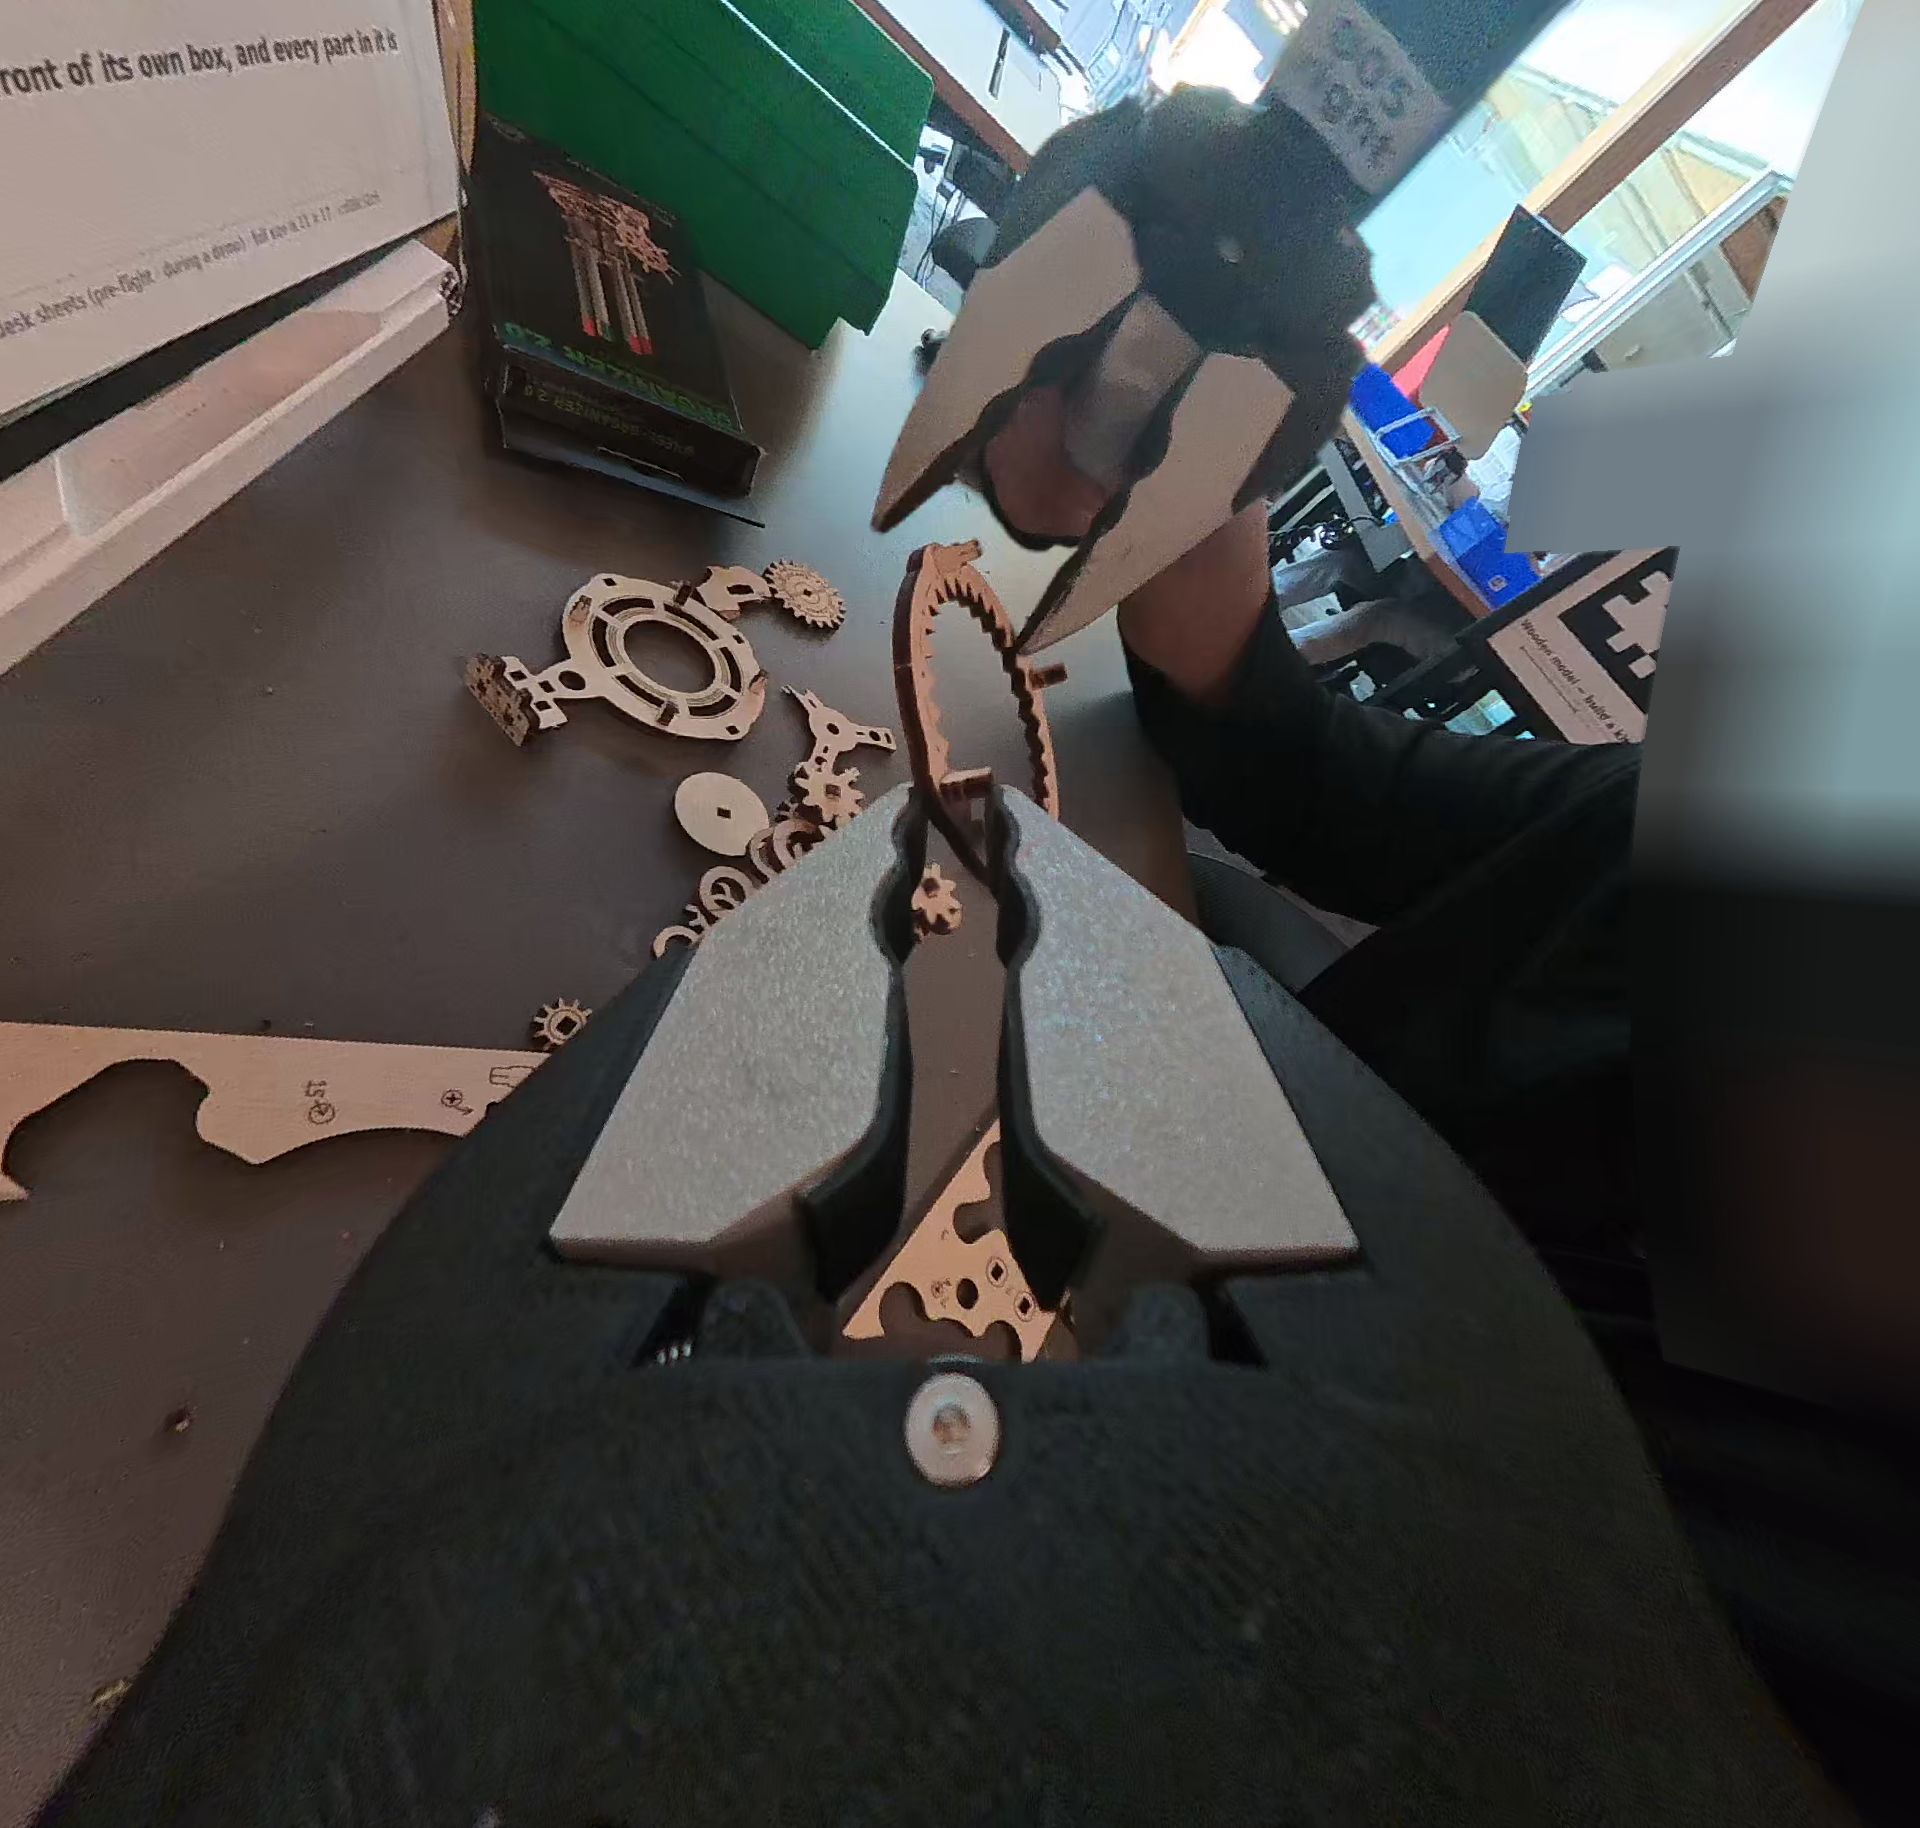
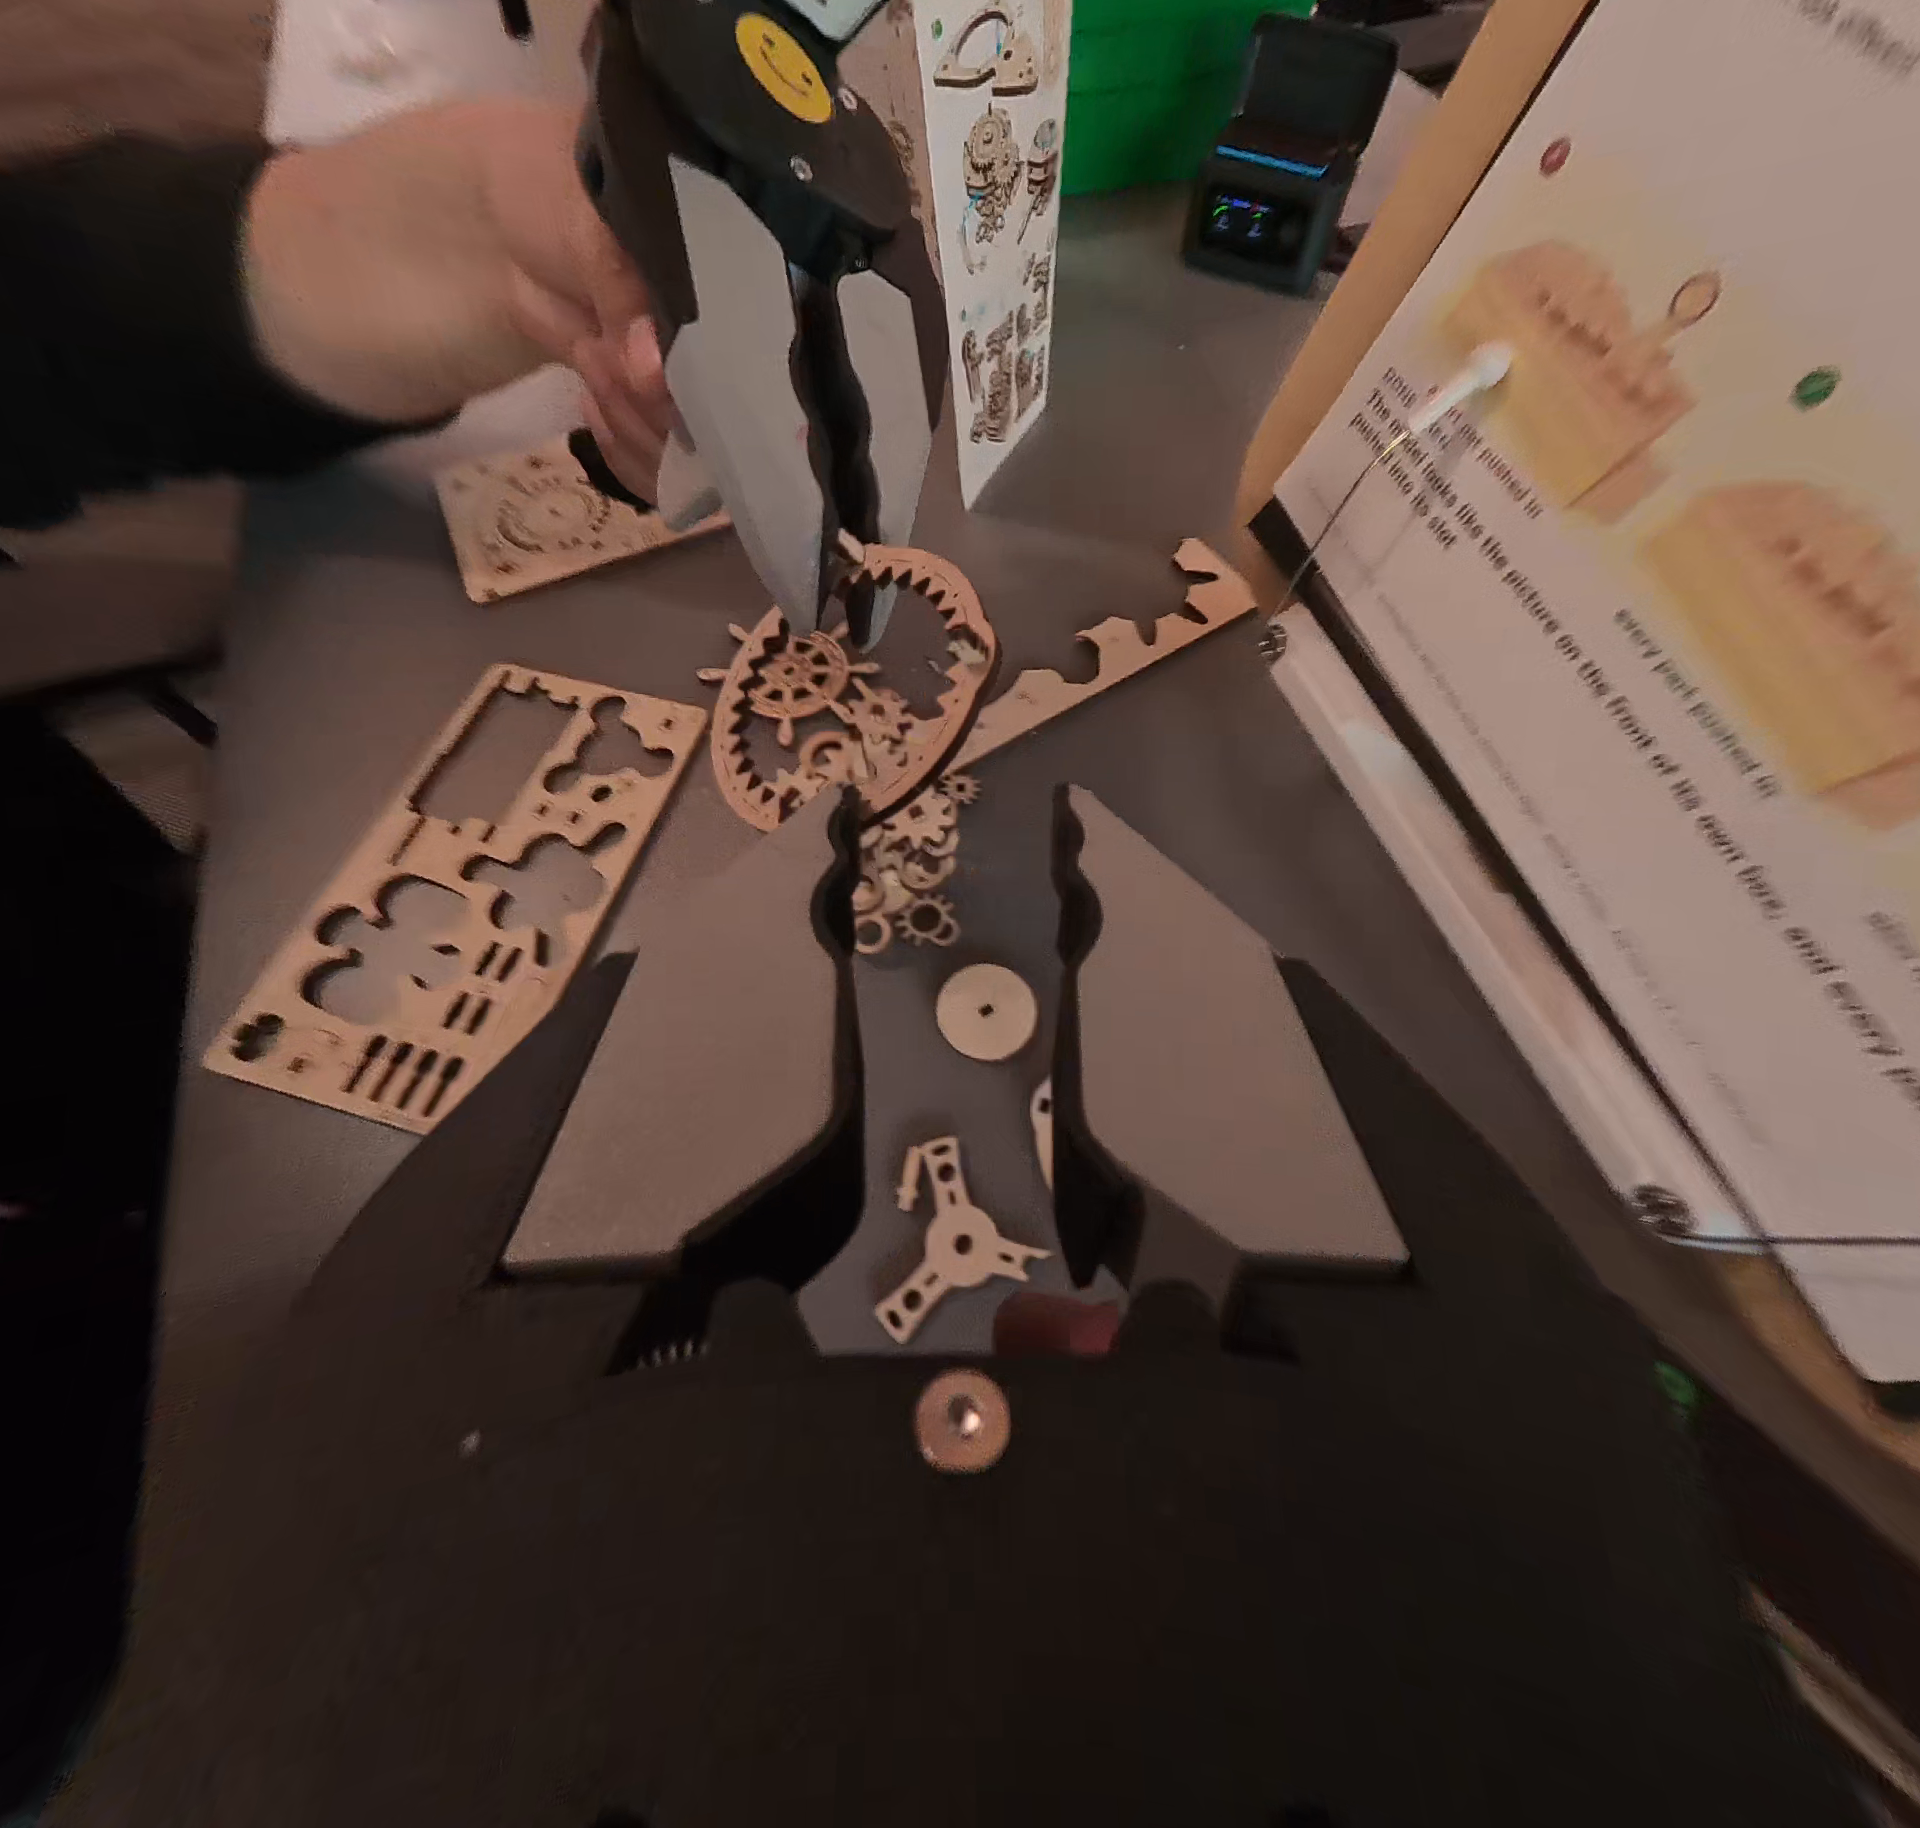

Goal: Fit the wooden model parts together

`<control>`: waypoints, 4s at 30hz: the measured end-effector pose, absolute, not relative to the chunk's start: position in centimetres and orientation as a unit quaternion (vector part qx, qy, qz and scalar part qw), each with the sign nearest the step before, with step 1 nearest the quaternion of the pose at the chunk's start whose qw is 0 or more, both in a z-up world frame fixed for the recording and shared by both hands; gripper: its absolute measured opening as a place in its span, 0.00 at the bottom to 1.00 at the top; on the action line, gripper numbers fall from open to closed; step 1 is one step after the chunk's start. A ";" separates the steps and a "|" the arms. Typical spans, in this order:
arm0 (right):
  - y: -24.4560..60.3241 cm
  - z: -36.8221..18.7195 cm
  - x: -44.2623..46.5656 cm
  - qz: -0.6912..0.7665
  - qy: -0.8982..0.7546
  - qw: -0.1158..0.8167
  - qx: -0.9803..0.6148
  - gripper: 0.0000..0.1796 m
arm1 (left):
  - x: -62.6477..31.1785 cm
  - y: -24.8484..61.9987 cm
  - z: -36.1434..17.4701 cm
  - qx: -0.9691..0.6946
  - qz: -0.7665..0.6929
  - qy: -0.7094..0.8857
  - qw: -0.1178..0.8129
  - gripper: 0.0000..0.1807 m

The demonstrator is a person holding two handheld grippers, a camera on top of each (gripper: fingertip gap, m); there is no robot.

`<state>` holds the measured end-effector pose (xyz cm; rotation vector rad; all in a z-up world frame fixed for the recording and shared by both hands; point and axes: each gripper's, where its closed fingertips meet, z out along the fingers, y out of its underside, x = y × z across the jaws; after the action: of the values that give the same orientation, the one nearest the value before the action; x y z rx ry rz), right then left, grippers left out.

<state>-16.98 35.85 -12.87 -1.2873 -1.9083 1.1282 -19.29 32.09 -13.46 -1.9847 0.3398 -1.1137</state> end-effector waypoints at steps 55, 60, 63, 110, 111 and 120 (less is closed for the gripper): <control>33.5 -13.7 -16.6 0.470 -0.727 0.308 -0.395 0.00 | -23.6 30.5 -13.8 -0.803 -0.232 0.165 0.523 0.17; 33.3 -13.9 -16.4 0.482 -0.728 0.294 -0.389 0.00 | -22.5 30.4 -13.5 -0.786 -0.211 0.192 0.549 0.14; 33.0 -14.2 -16.4 0.472 -0.738 0.297 -0.380 0.00 | -22.0 30.5 -14.0 -0.788 -0.209 0.198 0.545 0.13; 33.3 -16.4 -16.7 0.439 -0.764 0.315 -0.353 0.00 | -21.0 31.1 -16.7 -0.801 -0.180 0.224 0.525 0.07; 33.3 -16.5 -16.8 0.440 -0.763 0.315 -0.354 0.00 | -21.0 31.1 -16.7 -0.801 -0.179 0.224 0.526 0.07; 33.4 -16.2 -16.9 0.453 -0.753 0.312 -0.362 0.00 | -21.1 31.3 -16.5 -0.799 -0.181 0.217 0.531 0.05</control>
<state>-16.93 33.41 -16.18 -0.9548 -1.9859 1.1947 -21.09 31.29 -16.53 -1.9053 0.5173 -0.4330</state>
